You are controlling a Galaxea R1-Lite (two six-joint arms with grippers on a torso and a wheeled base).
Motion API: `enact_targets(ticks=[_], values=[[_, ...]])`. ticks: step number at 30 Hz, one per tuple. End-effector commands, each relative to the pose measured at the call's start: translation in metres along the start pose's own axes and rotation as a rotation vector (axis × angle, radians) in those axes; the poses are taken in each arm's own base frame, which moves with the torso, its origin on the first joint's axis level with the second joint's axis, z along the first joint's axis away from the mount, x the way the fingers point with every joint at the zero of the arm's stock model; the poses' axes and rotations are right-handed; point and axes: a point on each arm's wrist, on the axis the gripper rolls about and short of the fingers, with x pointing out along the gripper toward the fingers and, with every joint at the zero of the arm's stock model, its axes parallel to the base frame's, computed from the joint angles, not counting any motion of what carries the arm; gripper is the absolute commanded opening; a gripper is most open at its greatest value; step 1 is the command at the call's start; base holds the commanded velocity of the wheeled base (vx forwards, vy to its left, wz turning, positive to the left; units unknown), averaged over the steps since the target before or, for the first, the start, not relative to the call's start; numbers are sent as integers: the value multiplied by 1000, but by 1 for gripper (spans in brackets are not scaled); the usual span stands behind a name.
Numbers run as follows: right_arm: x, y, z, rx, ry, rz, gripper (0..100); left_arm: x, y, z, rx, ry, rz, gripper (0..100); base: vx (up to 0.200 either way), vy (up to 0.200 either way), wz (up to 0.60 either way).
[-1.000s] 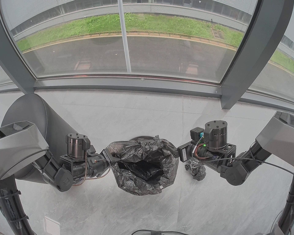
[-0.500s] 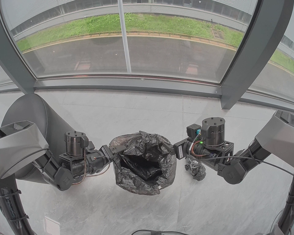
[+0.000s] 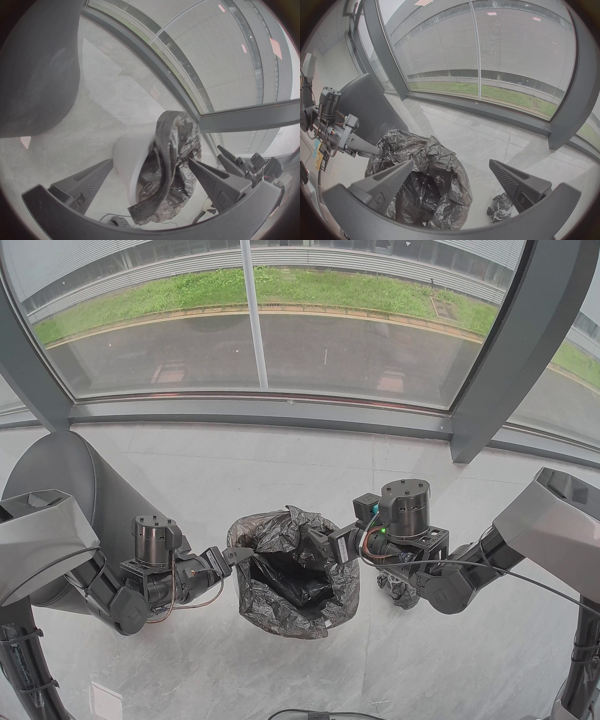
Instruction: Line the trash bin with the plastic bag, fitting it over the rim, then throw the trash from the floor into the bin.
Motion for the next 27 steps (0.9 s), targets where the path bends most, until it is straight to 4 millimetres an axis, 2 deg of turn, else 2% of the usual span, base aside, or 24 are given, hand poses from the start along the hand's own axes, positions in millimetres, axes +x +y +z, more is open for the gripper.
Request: enact_targets(ticks=[1, 14, 19, 27], values=[[8, 7, -7, -6, 12, 13, 100, -3, 2, -4, 31, 7, 13, 100, 0, 0, 0], [7, 6, -10, -1, 17, 10, 100, 2, 13, -3, 49, -28, 86, 100, 0, 0, 0], [5, 6, -13, -1, 25, 6, 100, 7, 24, 8, 34, -90, 141, 100, 0, 0, 0], [3, 4, -13, 1, 26, 3, 100, 6, 30, 23, 20, -134, 147, 100, 0, 0, 0]])
